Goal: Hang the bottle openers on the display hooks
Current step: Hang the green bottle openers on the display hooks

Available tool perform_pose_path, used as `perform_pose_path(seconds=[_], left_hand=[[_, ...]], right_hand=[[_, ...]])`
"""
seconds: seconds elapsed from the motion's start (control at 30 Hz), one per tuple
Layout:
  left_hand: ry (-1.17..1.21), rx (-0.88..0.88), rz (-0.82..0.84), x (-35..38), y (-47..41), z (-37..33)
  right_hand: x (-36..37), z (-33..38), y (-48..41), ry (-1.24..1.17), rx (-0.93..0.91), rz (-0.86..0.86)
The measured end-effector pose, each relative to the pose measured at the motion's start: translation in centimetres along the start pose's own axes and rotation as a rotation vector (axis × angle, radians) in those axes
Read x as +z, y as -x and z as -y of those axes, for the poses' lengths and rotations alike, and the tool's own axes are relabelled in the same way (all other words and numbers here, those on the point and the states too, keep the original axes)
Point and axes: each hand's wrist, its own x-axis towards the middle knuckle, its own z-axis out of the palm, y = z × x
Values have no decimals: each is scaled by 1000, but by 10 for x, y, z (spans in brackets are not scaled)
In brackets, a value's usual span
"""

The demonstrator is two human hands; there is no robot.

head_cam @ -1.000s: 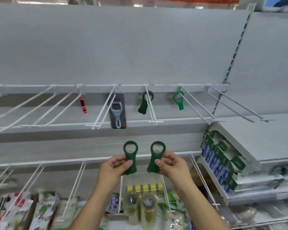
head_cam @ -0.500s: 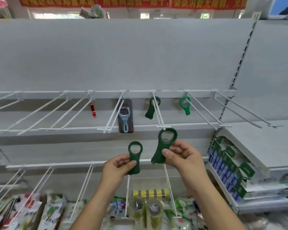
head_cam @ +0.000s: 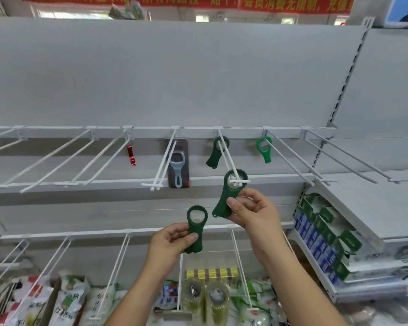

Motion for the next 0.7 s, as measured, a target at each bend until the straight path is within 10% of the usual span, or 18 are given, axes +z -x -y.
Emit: perform_pose_path(seconds=[0.7], left_hand=[[-29, -17, 11, -22, -15, -17]], right_hand=[[30, -27, -154, 143, 93, -156]])
